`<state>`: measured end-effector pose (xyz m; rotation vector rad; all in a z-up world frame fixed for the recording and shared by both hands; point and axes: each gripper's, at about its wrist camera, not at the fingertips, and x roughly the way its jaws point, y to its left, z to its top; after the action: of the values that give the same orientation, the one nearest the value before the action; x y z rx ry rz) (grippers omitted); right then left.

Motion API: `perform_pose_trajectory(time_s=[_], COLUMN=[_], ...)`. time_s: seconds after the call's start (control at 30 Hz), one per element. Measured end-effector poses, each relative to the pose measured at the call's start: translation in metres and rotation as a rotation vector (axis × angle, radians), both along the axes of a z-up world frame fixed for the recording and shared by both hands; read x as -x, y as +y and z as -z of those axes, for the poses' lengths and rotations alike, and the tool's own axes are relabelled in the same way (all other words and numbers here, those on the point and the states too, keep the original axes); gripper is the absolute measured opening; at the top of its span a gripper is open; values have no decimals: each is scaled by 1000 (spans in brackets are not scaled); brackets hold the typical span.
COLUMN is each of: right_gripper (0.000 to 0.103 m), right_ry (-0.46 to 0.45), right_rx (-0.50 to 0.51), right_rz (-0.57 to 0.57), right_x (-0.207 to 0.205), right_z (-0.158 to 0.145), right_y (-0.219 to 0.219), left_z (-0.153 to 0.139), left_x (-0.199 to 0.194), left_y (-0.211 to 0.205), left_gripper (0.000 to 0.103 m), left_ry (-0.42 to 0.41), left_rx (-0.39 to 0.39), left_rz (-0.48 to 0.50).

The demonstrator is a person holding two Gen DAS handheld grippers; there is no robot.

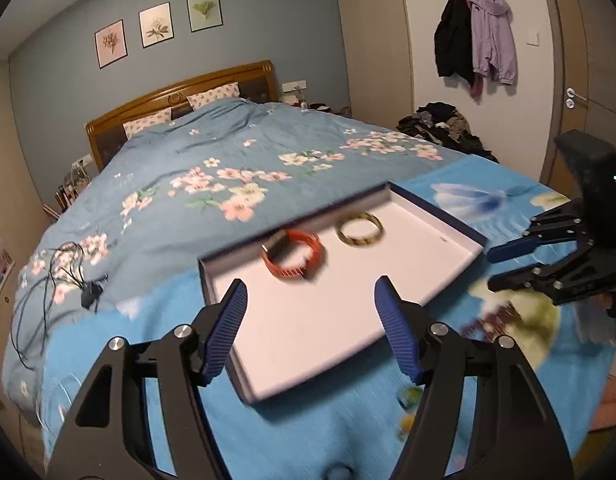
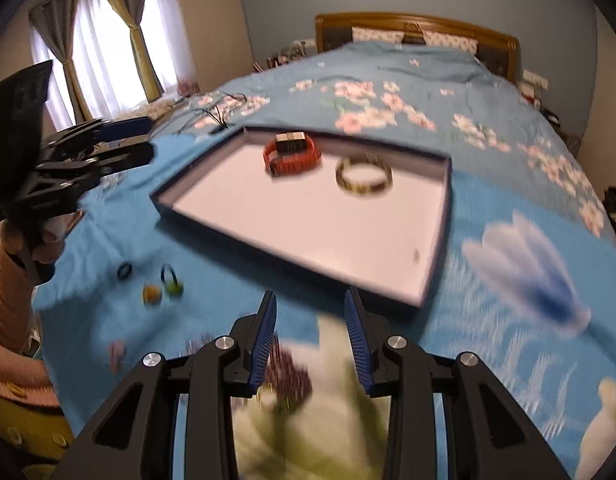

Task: Organize jewelry
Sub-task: 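Grasp the clear crystal bead bracelet with the right tool while the left tool approaches the pink hair tie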

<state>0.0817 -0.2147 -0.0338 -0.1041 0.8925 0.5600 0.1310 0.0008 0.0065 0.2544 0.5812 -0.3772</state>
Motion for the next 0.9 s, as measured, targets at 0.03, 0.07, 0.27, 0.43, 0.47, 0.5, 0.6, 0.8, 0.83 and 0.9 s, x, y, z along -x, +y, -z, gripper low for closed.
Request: perform_pose_trajectory(time_s=[0.03,0.07,0.27,0.43,0.47,0.5,0.6,0.8,0.83,0.9], right_gripper=[33,33,33,33,33,33,33,29,29,26], right_ry=[16,21,-1,4,6,2,-10,-28,-26,-25], right_rx=[-10,-17,-42,-24,-11,-1,38,78,74,62], right_rz=[4,4,-76,-128,-134,-134,-140,-155,-153,-150], right_x=[5,9,52,70,72,72,73,76,76,76], right_z=[4,6,4,10,13,15,20,27,27,26], right_y=[-3,-4,13,31,34,37,47,57,56,55], left_z=[3,8,37,50,51,52,54,58,60,63], left_x=[6,14,53,76,81,84,88,94,96,98], left_y=[-1,-1,-3,-7,-9,-11,-13,-12,-12,-14], left_gripper=[66,66,66,67,68,70,70,70,70,70], left_ry=[10,26,103,147,141,141,150,174,180,194], left_rx=[3,14,84,101,85,78,79,86,83,83], left_rz=[4,9,32,80,81,86,91,107,109,120])
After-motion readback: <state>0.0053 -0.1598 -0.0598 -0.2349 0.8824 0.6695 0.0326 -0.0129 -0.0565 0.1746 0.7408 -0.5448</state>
